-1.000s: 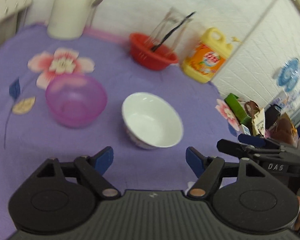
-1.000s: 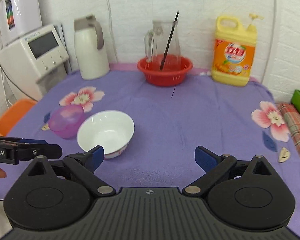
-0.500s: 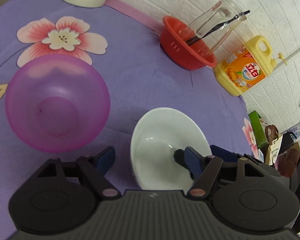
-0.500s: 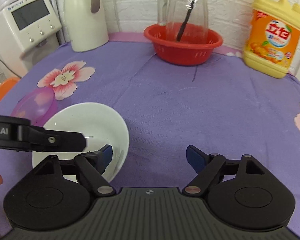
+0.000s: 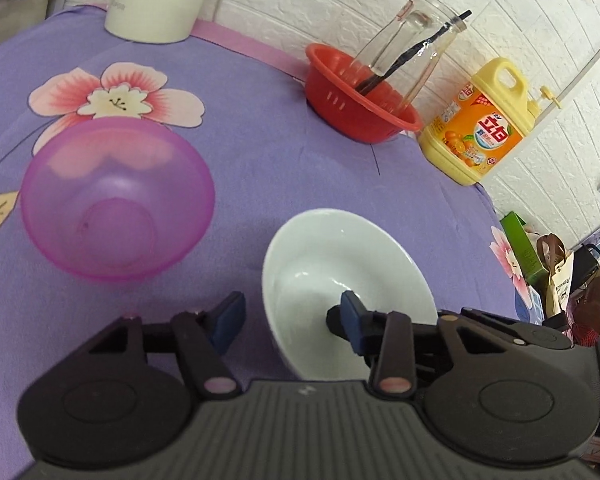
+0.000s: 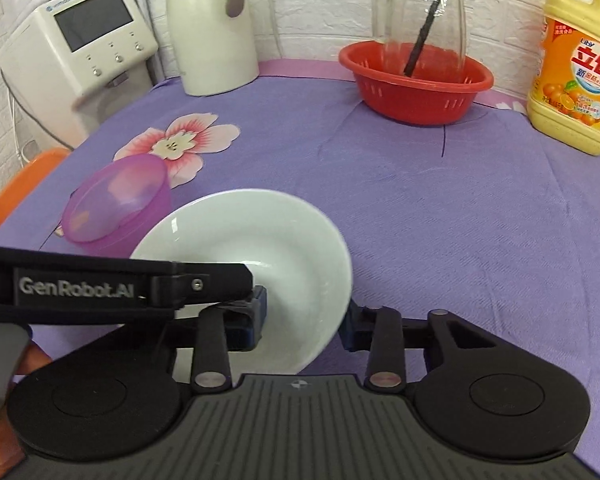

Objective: Organize plates and bowls
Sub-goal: 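Grasp the white patterned bowl rim with the left tool while the right tool grips it, then lower the white bowl into the steel bowl and open both tools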

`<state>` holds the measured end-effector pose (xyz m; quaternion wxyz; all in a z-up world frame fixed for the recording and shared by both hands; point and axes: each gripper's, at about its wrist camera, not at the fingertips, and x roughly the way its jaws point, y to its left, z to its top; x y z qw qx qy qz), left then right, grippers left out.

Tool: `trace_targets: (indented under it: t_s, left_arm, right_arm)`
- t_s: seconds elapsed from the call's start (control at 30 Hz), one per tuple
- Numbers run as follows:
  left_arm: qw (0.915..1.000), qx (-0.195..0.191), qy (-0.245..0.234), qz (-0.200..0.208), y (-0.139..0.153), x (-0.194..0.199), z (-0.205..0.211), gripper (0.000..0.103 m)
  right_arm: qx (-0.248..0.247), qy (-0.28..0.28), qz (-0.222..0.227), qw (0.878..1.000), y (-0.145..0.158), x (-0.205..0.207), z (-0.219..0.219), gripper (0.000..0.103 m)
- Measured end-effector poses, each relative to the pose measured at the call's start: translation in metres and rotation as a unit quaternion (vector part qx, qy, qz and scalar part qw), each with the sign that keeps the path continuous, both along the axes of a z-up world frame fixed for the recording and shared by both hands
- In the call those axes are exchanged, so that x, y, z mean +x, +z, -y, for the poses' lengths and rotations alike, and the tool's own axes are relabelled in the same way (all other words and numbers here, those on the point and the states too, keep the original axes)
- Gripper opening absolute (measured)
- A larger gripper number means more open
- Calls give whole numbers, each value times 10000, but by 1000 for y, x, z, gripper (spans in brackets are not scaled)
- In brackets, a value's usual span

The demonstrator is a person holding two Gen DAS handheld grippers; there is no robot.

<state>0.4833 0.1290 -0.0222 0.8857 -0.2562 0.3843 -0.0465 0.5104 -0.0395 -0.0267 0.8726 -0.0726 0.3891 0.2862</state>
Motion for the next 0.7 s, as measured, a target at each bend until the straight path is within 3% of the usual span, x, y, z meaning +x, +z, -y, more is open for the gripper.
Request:
trace_targets:
  t_s: [0.37, 0.7]
  left_arm:
    - [9994, 100, -288, 185, 30, -51, 22, 40]
    - [9959, -19, -809, 395, 52, -127, 73, 40]
  right_arm:
    - [-24, -78, -11, 10000, 20, -48, 16, 61]
    - [-64, -364, 144, 9992, 41, -122, 69, 63]
